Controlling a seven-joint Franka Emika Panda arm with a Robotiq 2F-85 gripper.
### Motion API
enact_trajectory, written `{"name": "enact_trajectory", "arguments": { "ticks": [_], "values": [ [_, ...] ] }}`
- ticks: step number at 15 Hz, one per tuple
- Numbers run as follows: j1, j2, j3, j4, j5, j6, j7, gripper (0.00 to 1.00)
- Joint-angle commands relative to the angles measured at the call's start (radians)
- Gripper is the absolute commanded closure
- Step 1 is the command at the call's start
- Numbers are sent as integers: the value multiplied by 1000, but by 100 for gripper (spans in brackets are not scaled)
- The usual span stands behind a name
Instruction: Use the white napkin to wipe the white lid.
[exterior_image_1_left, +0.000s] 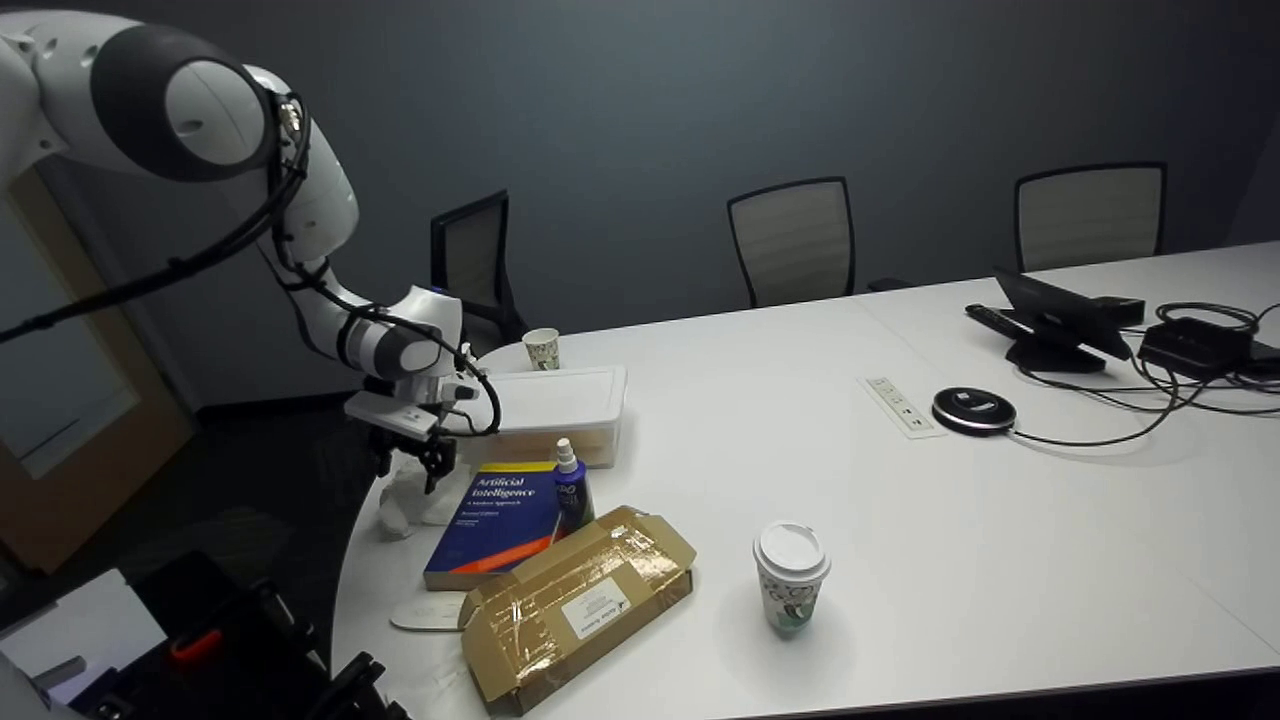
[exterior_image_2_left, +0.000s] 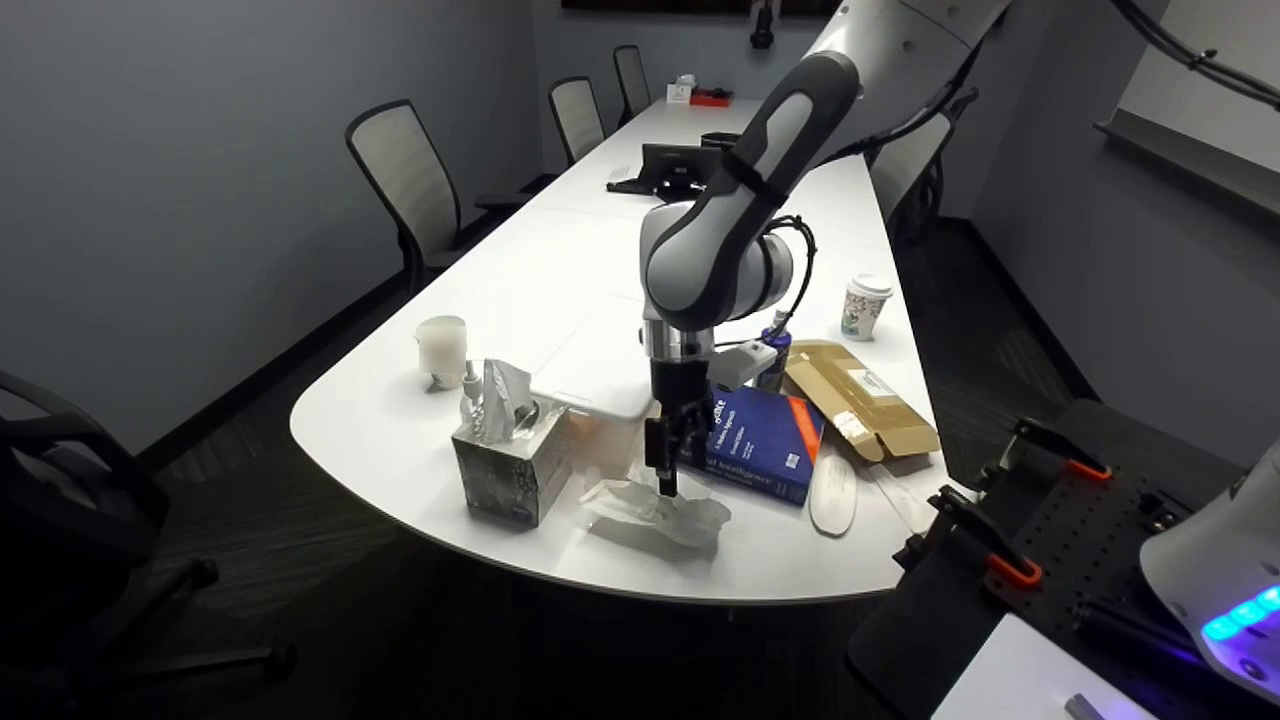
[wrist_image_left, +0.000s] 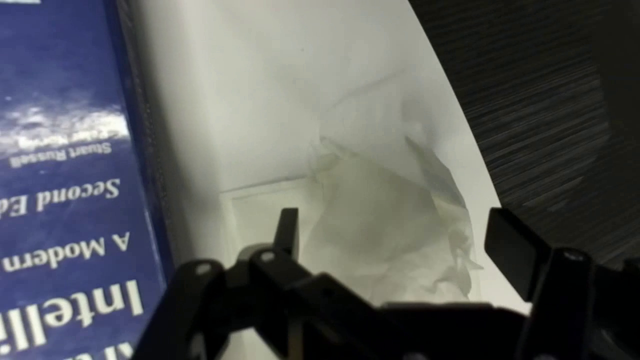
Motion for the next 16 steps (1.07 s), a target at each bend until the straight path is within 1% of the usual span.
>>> {"name": "enact_trajectory", "arguments": {
  "ticks": [1,4,9,12,16],
  "values": [
    [-55,-128,41,-57,29,-89,-62,0],
    [-69,-235,39,-76,56,-129,-49,0],
    [-55,-389,4,-81,103,-164,-21,0],
    [-49,-435,-20,-72,101,-190,-26,0],
    [-44,-463,-49,-63,85,-229,-31,0]
  ]
}}
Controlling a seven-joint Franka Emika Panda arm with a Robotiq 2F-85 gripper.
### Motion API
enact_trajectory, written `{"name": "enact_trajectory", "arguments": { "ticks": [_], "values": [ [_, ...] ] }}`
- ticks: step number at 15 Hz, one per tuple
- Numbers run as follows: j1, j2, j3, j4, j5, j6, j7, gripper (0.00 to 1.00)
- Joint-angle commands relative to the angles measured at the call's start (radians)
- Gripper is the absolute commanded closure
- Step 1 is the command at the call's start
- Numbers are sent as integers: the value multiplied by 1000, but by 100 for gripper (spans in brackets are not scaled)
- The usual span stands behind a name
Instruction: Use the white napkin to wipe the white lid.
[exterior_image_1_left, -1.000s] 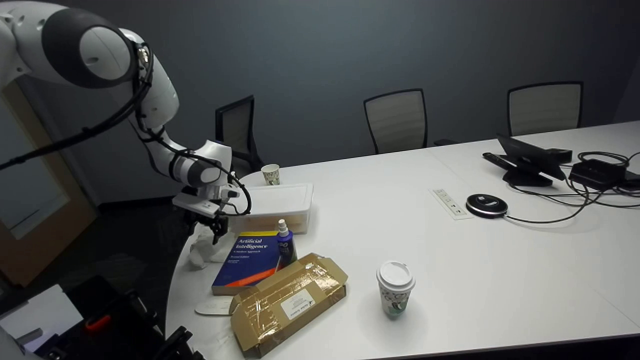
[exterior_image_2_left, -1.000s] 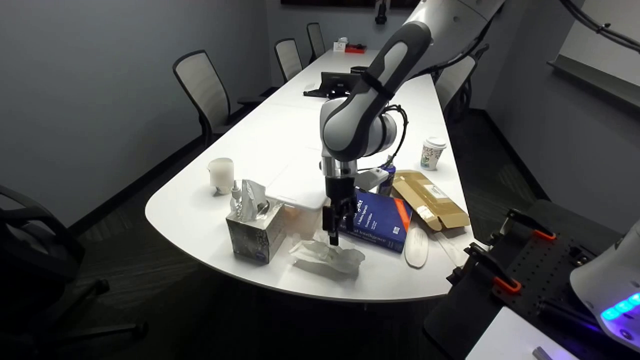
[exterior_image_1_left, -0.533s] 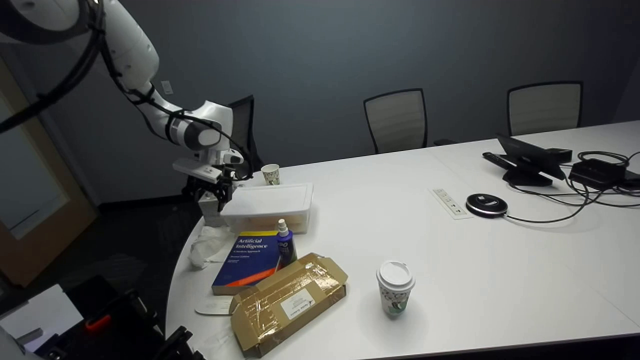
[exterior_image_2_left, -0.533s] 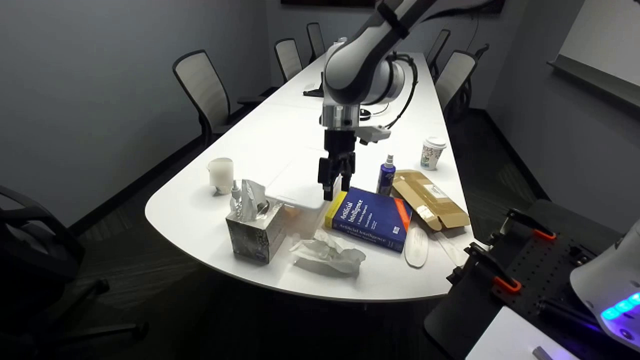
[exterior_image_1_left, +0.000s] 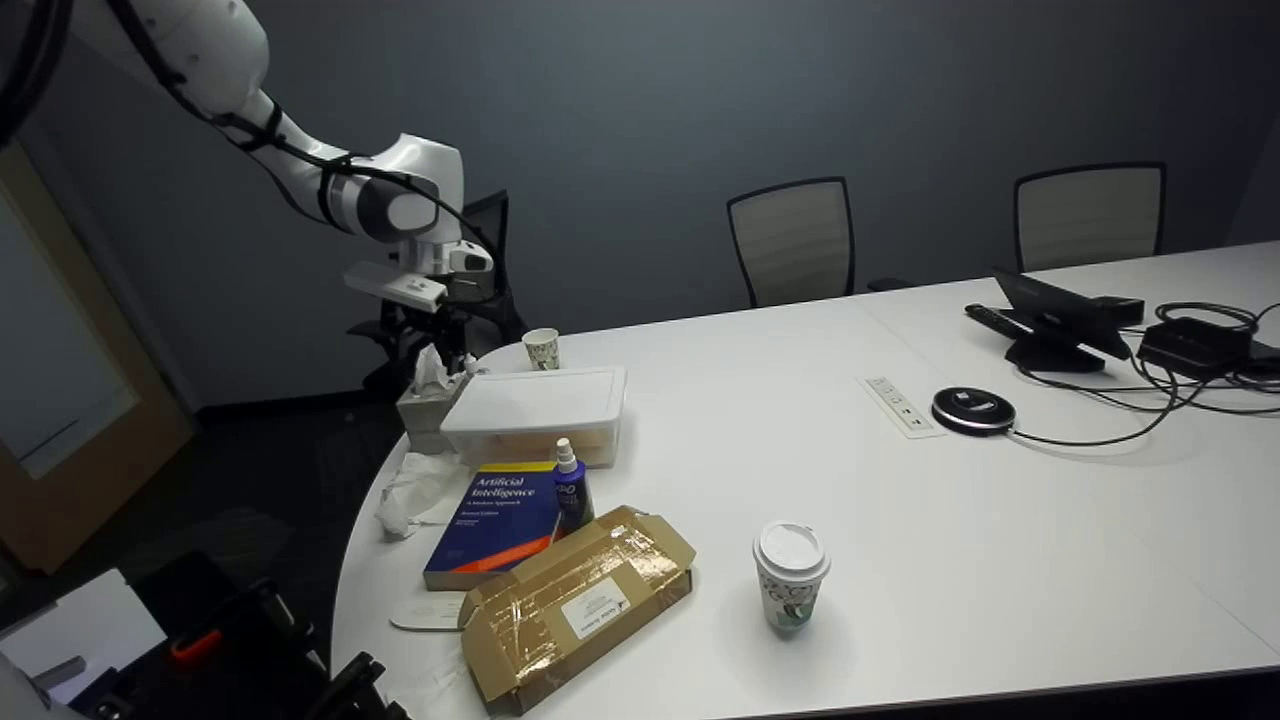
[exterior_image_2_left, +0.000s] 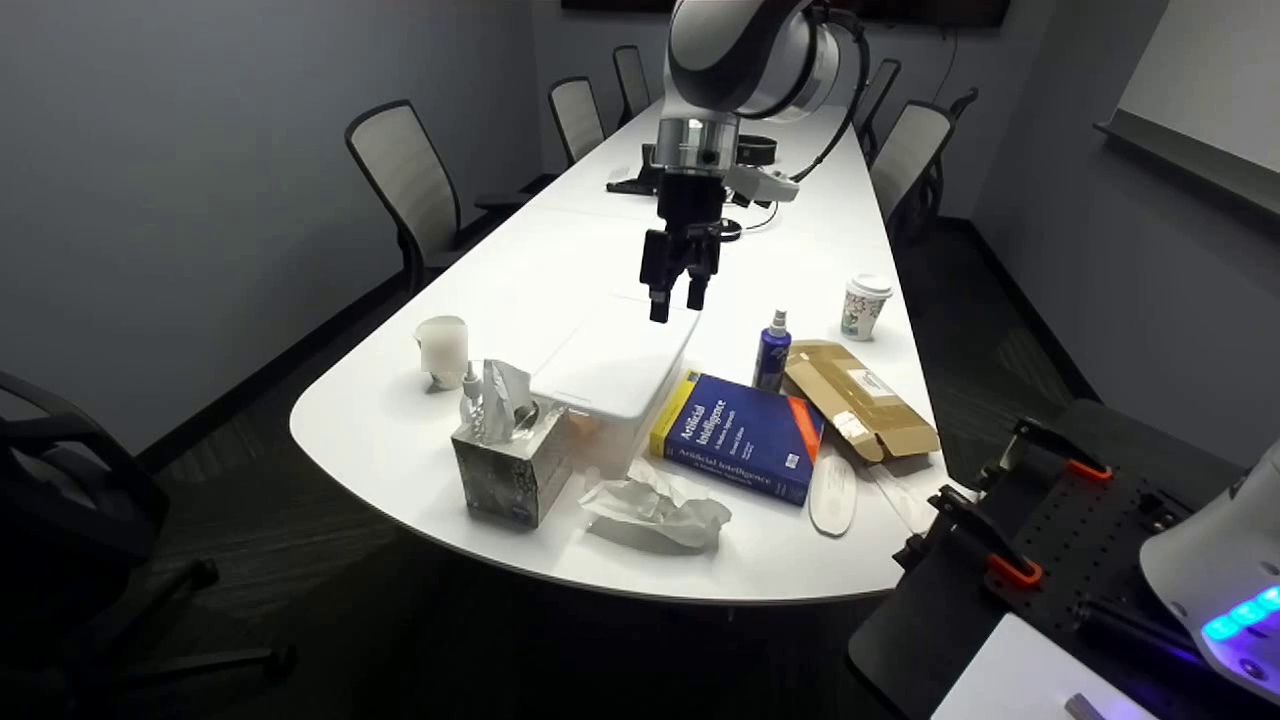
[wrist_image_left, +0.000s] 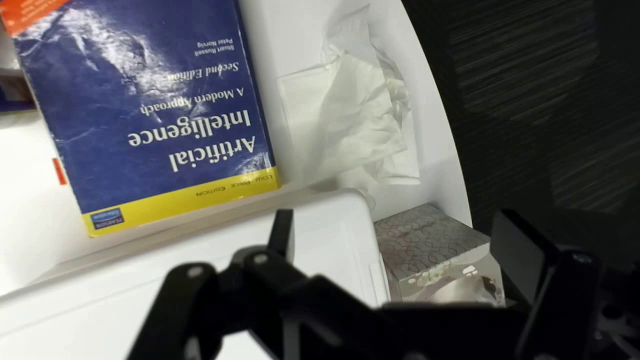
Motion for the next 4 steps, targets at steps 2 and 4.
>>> {"name": "enact_trajectory", "arguments": {
  "ticks": [2,4],
  "values": [
    [20,-50,-37,-20,3,-46,-1,0],
    [23,-50,-44,-19,2,-50,-1,0]
  ]
}}
